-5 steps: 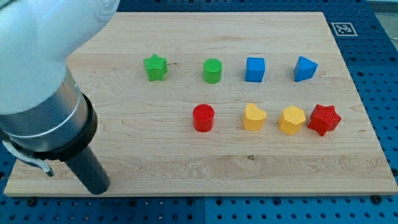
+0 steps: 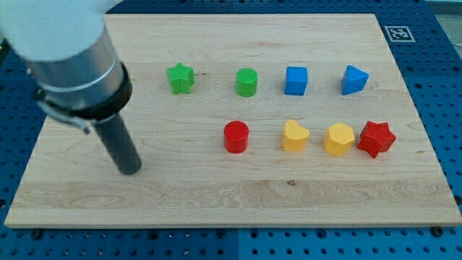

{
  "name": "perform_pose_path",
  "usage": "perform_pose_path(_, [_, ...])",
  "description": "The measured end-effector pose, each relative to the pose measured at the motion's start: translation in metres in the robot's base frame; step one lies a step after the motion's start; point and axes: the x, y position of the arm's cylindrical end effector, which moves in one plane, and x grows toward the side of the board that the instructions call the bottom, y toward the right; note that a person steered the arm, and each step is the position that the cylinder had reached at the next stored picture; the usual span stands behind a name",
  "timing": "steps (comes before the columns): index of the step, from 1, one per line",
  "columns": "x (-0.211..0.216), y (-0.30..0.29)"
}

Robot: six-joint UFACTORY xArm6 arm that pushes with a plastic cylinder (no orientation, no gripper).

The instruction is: Point your arm at the red circle

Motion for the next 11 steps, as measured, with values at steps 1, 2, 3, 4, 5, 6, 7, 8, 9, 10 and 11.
perform_pose_path(1, [-0.049, 0.010])
perform_pose_path(2, [-0.086, 0.022])
perform_pose_path(3, [-0.086, 0.022])
perform_pose_path(4, [-0.090, 0.047])
perform_pose_path(5, [-0.107, 0.111])
perform_pose_path(6, [-0.112, 0.154])
perform_pose_path(7, [-0.111, 0.156])
perform_pose_path(8, [-0.107, 0.165])
perform_pose_path(9, [-0.095, 0.177])
perform_pose_path(10, [-0.075, 0.177])
perform_pose_path(11, [-0.064, 0.190])
